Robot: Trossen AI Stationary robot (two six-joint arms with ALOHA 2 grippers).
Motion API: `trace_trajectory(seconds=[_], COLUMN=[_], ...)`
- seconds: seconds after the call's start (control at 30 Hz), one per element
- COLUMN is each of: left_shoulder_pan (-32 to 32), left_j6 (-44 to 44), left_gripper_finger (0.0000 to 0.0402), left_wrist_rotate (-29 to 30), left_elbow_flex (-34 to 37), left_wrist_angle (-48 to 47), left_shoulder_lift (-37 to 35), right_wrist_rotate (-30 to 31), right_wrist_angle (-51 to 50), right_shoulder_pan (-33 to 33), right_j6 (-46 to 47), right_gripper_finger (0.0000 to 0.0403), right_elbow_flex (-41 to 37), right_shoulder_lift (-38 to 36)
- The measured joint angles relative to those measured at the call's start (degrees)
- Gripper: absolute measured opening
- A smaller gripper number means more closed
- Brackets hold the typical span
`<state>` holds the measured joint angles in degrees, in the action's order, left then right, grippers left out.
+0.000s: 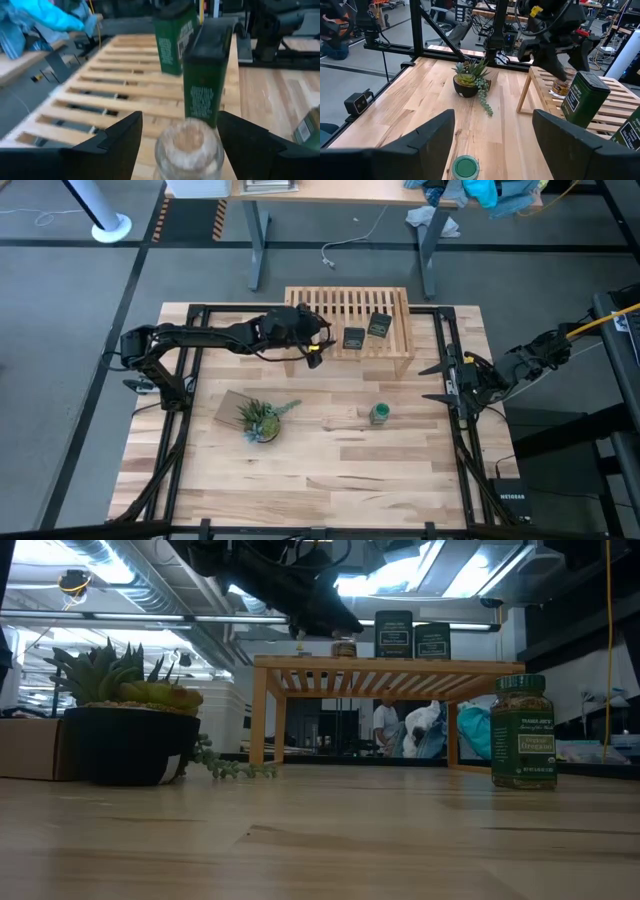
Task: Shelf spices
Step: Put the transparent seasoning bottle on the shelf, then put the green seasoning bottle on the shelf
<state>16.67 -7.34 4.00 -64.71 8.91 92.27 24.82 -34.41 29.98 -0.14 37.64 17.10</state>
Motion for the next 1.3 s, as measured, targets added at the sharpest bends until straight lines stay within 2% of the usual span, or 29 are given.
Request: trace_trajectory(seconds=[0.23, 0.5, 0.7, 0.8, 0.93, 1.13, 1.3], left_shoulder_pan=[0.0, 0.0, -0.6, -1.1, -1.8, -2.5, -4.5], left_j6=[-1.6, -5.1, -5.8, -6.5, -4.2, 5.8, 12.1], left_gripper_finger=[0.025, 0.0241, 0.0239, 0.0235, 0.0225, 0.0211, 0.021], left_wrist_rotate=[0.1, 0.1, 0.4, 3.6, 7.4, 7.2, 7.2], left_elbow_flex=[0.0, -3.2, -3.8, -3.9, -3.9, -3.8, -1.0], left_wrist_angle=[4.3, 3.7, 1.2, -6.5, -21.7, -46.1, -55.5], left_shoulder_lift=[-0.1, -2.1, -8.2, -13.3, -20.7, -29.0, -33.8], right_wrist_rotate=[0.0, 0.5, 5.5, 6.1, 6.0, 6.3, 6.1], right_wrist_angle=[-4.4, -0.7, 0.7, 2.8, 6.4, 7.7, 9.7], right_shoulder_pan=[0.0, 0.0, 0.0, 0.0, 0.0, 0.0, 0.0], right_j6=[6.5, 10.7, 16.5, 18.9, 21.4, 25.1, 30.0], right_gripper_finger=[0.0273, 0.0273, 0.0273, 0.0273, 0.0273, 0.0273, 0.0273], right_elbow_flex=[-0.1, -4.1, -9.3, -12.4, -15.4, -17.4, -21.1], right_shoulder_lift=[0.0, 1.3, 6.4, 10.0, 13.7, 15.7, 15.7])
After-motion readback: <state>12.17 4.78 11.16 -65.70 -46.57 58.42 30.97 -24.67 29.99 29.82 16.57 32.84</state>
